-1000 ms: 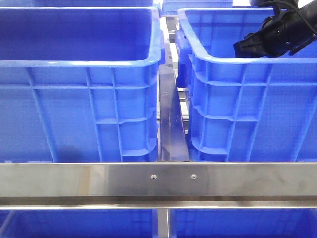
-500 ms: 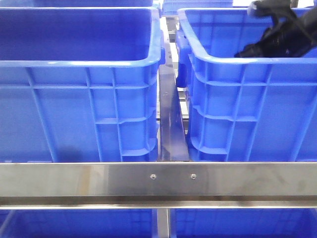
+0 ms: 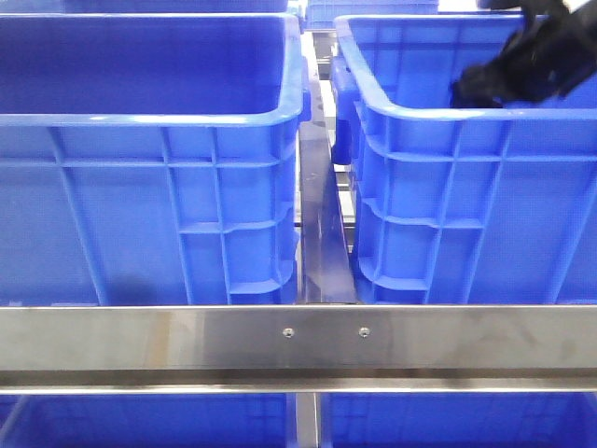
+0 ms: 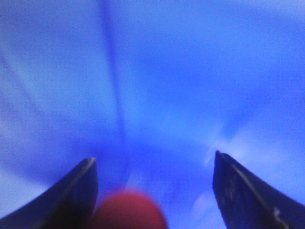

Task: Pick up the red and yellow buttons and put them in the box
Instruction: 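Open the right gripper to release the red button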

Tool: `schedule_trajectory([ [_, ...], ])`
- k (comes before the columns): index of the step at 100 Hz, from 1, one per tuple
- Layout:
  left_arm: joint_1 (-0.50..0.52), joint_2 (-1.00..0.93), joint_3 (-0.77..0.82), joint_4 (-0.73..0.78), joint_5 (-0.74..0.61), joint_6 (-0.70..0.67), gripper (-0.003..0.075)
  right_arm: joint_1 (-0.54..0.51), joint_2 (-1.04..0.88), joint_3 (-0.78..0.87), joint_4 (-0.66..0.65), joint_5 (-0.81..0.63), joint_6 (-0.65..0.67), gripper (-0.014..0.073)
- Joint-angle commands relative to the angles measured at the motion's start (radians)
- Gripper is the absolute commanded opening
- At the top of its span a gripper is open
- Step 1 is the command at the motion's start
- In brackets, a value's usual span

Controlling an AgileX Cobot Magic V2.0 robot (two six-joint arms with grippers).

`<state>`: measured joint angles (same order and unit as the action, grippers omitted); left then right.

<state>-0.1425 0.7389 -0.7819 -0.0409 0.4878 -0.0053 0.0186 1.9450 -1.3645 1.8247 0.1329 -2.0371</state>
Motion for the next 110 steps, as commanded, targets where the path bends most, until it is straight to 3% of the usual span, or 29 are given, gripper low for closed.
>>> schedule_trajectory([
  [1,0.002,-0.004,-0.027,-0.007,-0.079,-0.01,-0.0019,-0.004,-0.122,-0.008,0.094,0.023,-0.01,0.0531],
  [58,0.002,-0.004,-0.027,-0.007,-0.079,-0.01,-0.0019,-0.004,-0.773,0.401,0.094,-0.133,0.126,0.0531],
  [88,0.002,-0.004,-0.027,-0.007,-0.079,-0.01,-0.0019,-0.004,-1.078,0.617,0.094,-0.145,0.149,0.0521],
  [97,0.002,-0.004,-0.027,-0.007,-0.079,-0.01,-0.0019,-0.004,-1.153,0.665,0.094,-0.145,0.149,0.045],
  [110,0.002,-0.004,-0.027,-0.007,-0.079,-0.01,-0.0019,-0.004,-1.257,0.726,0.094,-0.145,0.149,0.0249],
])
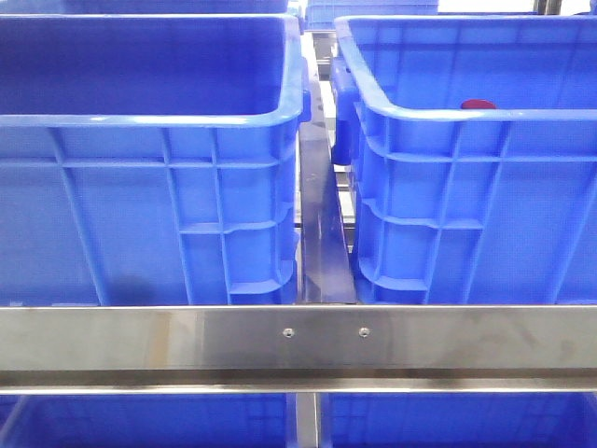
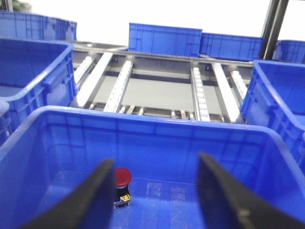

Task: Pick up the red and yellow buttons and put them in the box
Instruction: 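Open the right gripper to release the red button, then lower the left gripper and close it on a yellow-capped button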

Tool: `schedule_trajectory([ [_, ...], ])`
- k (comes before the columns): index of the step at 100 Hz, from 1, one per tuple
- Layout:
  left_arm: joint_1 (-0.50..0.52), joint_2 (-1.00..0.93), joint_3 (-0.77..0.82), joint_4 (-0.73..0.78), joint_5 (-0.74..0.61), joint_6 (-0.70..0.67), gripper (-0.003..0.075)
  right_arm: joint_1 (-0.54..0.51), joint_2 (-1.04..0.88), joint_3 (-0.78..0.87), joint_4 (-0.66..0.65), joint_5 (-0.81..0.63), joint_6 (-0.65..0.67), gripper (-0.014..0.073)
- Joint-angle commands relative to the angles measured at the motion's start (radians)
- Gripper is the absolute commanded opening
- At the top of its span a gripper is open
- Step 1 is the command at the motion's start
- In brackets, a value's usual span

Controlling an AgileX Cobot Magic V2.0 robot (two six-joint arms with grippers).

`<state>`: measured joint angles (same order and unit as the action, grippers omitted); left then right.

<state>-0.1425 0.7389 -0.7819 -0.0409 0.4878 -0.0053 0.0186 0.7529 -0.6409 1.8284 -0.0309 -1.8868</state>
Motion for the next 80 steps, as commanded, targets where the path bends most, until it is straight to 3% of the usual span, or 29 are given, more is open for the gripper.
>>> schedule_trajectory([
  [1,0.002,-0.004,-0.027,-0.007,-0.079,-0.01,-0.0019,-0.004,-0.07,0.005,0.09,0.019,-0.001,0.0237],
  [21,0.002,-0.004,-0.027,-0.007,-0.079,-0.01,-0.0019,-0.004,-0.154,0.04,0.09,0.019,-0.001,-0.0071],
  [43,0.002,-0.004,-0.027,-0.007,-0.077,-0.01,0.0008,-0.004,-0.154,0.04,0.09,0.024,-0.001,-0.0068],
  [53,0.002,-0.004,-0.027,-0.007,-0.077,-0.01,0.0125,-0.004,-0.154,0.04,0.09,0.024,-0.001,-0.0068],
  [69,0.002,-0.002,-0.027,-0.007,-0.079,-0.01,0.0459,-0.004,-0.154,0.04,0.09,0.024,-0.001,-0.0068],
  [80,0.002,0.014,-0.027,-0.007,-0.079,-0.01,0.0559,-0.004,-0.154,0.04,0.09,0.024,-0.001,-0.0068],
])
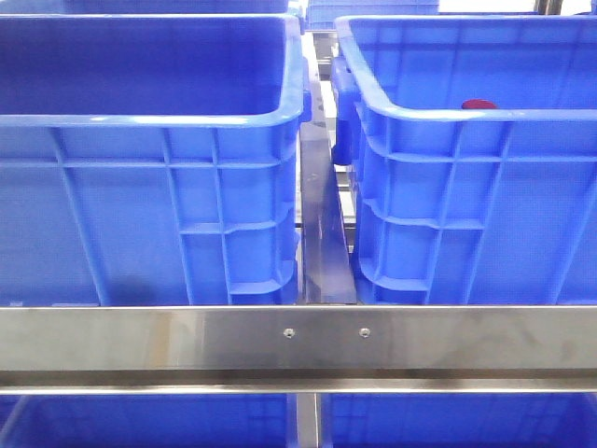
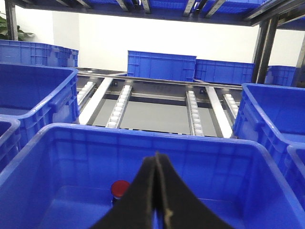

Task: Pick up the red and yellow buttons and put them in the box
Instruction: 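Lower the left gripper and close it on a yellow-capped button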

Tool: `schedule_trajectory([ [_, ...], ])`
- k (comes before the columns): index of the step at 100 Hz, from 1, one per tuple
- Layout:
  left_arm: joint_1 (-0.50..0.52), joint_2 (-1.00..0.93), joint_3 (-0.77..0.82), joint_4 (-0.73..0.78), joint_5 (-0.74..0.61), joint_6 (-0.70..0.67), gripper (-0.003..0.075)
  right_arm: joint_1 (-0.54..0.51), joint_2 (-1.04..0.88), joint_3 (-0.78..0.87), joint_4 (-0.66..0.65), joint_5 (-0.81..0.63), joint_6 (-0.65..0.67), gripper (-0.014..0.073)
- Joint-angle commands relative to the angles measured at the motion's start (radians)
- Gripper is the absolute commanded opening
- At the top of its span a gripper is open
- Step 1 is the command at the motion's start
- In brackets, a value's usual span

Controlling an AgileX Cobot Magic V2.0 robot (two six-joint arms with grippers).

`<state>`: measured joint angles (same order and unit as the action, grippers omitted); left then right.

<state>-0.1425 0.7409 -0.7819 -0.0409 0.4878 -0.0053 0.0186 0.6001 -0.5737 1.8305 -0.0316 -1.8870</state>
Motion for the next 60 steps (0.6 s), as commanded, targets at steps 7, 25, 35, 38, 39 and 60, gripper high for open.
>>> schedule_trajectory([
  [7,0.002,0.03,-0.027,-0.007,-0.084,-0.01,0.0554,-0.004,-0.001,-0.027,0.088,0.025,-0.001,-0.0068],
  [25,0.002,0.139,-0.064,-0.028,-0.104,-0.01,0.0554,-0.004,-0.001,-0.027,0.088,0.025,-0.001,-0.0068],
  [35,0.004,0.24,-0.125,-0.028,-0.102,-0.01,0.0554,-0.004,-0.001,-0.027,0.088,0.025,-0.001,-0.0068],
  [38,0.004,0.279,-0.145,-0.028,-0.102,-0.01,0.0554,-0.004,-0.001,-0.027,0.088,0.025,-0.001,-0.0068],
  [39,0.004,0.287,-0.15,-0.028,-0.102,-0.01,0.0554,-0.004,-0.001,-0.027,0.088,0.025,-0.001,-0.0068],
  [60,0.037,0.527,-0.33,-0.028,-0.053,-0.055,0.0554,-0.004,-0.001,-0.027,0.088,0.025,-0.001,-0.0068],
])
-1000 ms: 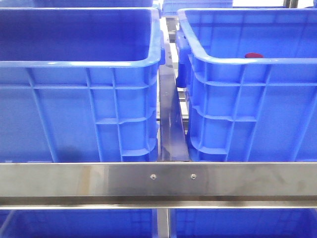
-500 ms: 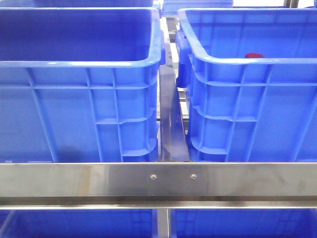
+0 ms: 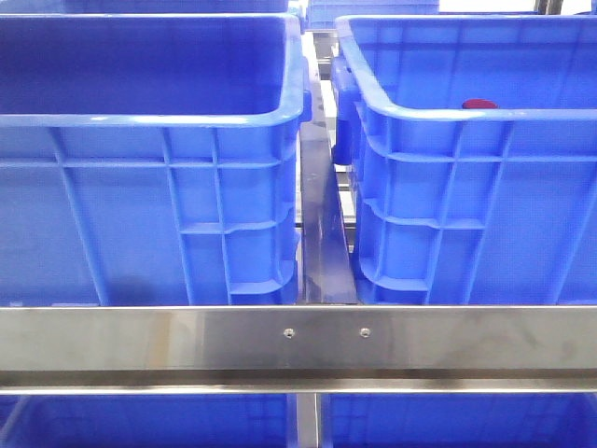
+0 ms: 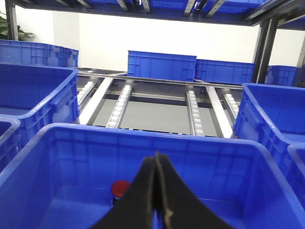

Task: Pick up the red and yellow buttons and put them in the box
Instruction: 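Lower the left gripper and close it on a yellow-capped button, then lift the yellow button with the left gripper toward the right gripper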

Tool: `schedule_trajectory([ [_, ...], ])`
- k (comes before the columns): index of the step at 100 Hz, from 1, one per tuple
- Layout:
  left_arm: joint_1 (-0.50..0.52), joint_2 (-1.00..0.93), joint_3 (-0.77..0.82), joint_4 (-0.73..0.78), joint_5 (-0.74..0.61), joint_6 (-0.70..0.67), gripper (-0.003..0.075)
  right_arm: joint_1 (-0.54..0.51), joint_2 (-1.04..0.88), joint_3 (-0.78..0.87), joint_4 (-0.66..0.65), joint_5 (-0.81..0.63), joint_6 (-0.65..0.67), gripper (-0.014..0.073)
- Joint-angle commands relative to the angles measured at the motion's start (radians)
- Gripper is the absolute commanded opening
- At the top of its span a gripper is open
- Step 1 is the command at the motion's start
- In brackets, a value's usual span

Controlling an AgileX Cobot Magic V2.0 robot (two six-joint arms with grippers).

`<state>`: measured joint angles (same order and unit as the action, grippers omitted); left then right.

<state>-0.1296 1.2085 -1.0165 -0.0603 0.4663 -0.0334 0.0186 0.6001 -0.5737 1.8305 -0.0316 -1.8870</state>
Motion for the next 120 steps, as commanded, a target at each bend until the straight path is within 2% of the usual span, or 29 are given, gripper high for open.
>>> schedule_trajectory([
  [1,0.027,0.068,-0.108,-0.007,-0.027,-0.027,0.0554,-0.004,-0.001,-0.027,0.088,0.025,-0.001,-0.0068],
  [15,0.07,0.207,-0.221,0.029,0.052,-0.023,0.0554,-0.004,-0.001,-0.027,0.088,0.025,-0.001,-0.0068],
  [38,0.072,0.37,-0.324,0.102,0.105,-0.023,0.0554,-0.004,-0.001,-0.027,0.088,0.026,-0.001,-0.0068],
  [101,0.082,0.559,-0.328,0.156,0.078,-0.023,0.0552,-0.004,-0.001,-0.027,0.088,0.026,-0.001,-0.0068],
  [113,0.082,0.576,-0.328,0.151,0.078,-0.023,0.0514,-0.004,-0.001,-0.027,0.088,0.026,-0.001,-0.0068],
  [120,0.082,0.576,-0.328,0.149,0.079,-0.023,0.0461,-0.004,-0.001,-0.027,0.088,0.026,-0.001,-0.0068],
])
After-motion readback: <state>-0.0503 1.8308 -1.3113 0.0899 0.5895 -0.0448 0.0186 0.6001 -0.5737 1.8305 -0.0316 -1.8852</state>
